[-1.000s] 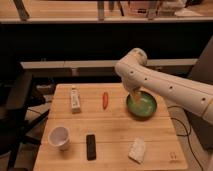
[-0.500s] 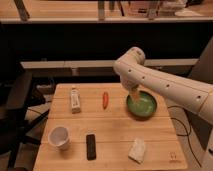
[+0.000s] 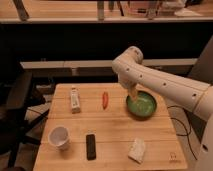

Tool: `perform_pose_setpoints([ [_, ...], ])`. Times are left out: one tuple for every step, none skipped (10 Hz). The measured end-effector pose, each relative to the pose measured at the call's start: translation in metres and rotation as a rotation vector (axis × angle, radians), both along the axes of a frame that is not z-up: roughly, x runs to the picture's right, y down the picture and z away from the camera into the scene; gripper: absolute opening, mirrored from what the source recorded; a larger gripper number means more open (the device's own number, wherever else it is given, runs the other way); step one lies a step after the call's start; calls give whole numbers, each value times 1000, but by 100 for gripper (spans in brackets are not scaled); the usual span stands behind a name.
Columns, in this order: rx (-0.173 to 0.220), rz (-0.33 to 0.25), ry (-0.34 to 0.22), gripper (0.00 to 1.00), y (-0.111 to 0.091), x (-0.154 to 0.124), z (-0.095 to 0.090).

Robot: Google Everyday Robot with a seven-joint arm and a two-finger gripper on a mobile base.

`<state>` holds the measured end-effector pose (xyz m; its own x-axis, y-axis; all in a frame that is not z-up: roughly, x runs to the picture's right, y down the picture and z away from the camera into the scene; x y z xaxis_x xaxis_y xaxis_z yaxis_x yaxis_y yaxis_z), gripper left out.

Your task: Drag the pepper across the table

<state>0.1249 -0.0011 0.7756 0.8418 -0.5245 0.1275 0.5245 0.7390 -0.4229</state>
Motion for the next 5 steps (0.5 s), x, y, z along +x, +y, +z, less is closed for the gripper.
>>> perform_pose_setpoints([
  [0, -9, -10, 80, -1, -3, 2],
  [0, -19, -19, 80, -2, -4, 3],
  [-2, -28, -26, 80, -3, -5, 5],
  [-4, -47, -40, 80, -4, -8, 8],
  [-5, -55, -48, 80, -4, -12, 10],
])
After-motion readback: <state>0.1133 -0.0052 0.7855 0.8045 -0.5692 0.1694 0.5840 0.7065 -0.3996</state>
